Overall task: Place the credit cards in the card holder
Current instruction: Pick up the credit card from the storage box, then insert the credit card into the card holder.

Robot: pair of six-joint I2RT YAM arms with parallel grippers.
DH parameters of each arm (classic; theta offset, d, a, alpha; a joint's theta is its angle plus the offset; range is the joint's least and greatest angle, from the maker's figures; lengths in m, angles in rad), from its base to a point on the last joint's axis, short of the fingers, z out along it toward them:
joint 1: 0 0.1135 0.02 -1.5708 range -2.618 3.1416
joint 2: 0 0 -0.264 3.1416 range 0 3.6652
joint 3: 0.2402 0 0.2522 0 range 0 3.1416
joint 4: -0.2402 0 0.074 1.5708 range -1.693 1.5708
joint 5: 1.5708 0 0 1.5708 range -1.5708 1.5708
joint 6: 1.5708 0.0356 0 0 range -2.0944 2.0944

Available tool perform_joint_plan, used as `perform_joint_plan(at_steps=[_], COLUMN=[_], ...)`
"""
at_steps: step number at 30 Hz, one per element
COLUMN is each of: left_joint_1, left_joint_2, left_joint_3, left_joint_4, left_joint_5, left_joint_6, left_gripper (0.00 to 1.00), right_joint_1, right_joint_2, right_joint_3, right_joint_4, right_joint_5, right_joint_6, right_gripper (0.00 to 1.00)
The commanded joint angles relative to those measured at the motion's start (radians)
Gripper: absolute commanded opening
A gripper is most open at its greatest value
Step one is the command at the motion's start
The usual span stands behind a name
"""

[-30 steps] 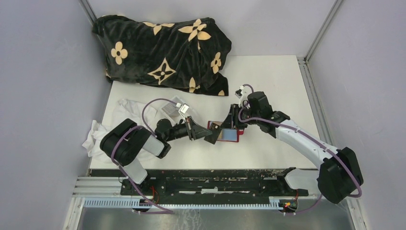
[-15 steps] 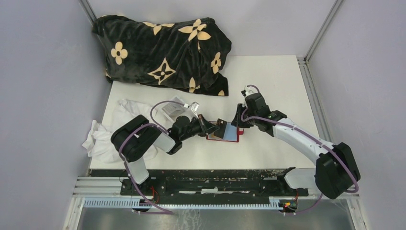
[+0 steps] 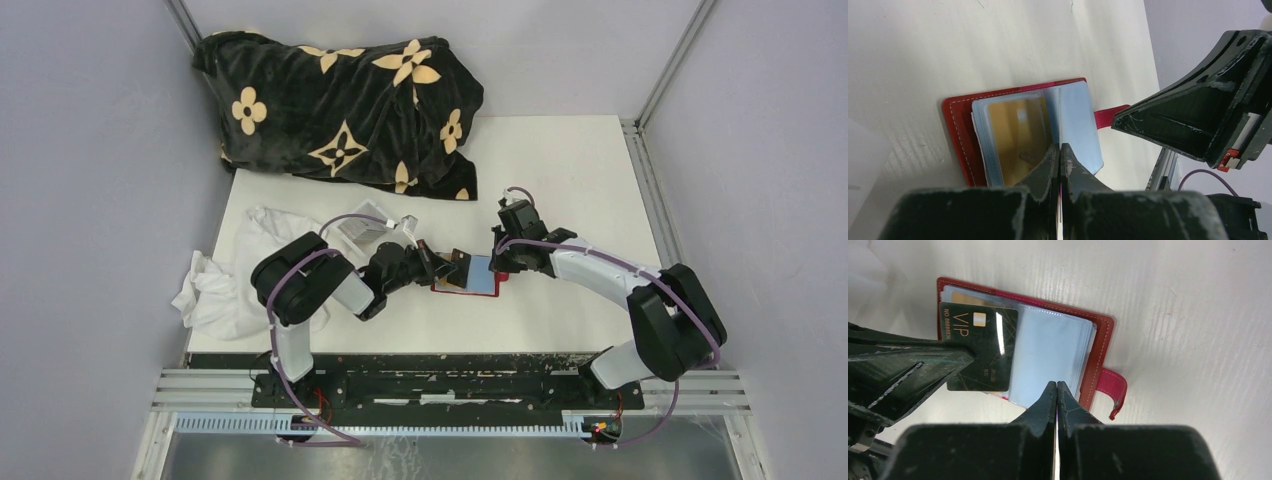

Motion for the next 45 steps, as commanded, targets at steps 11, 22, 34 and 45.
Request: perform_joint_plan(at_steps=[11,22,34,45], left_joint_1=[-0.016,-0.048,-0.049,-0.053], left_joint_2=[0.002,0.029,-0.006,0.028], left_joint_3=[-0.005,0.013,-0.002,-0.001], left_joint_4=[0.022,0.048,0.009,0.051], left_joint_5=[-0.087,-0.095,-0.091,-0.072], left_joint_6=[-0.088,-0.163,-0.239,-0.308], left_gripper=[0.03,0.03,0.03,0.03], right_joint_1=[-0.008,-0.018,-0.032,-0.036], right_joint_2=[0.053,0.082,0.109,0.121], right_joint_3=[0.019,0.019,0.016,0.012], right_joint_4=[0.017,0.013,0.018,0.021], right_joint_5=[0.074,0.081,0.071,0.065], right_joint_6=[0.006,0.006,0.005,0.006], right_gripper=[0.01,0.01,0.01,0.01])
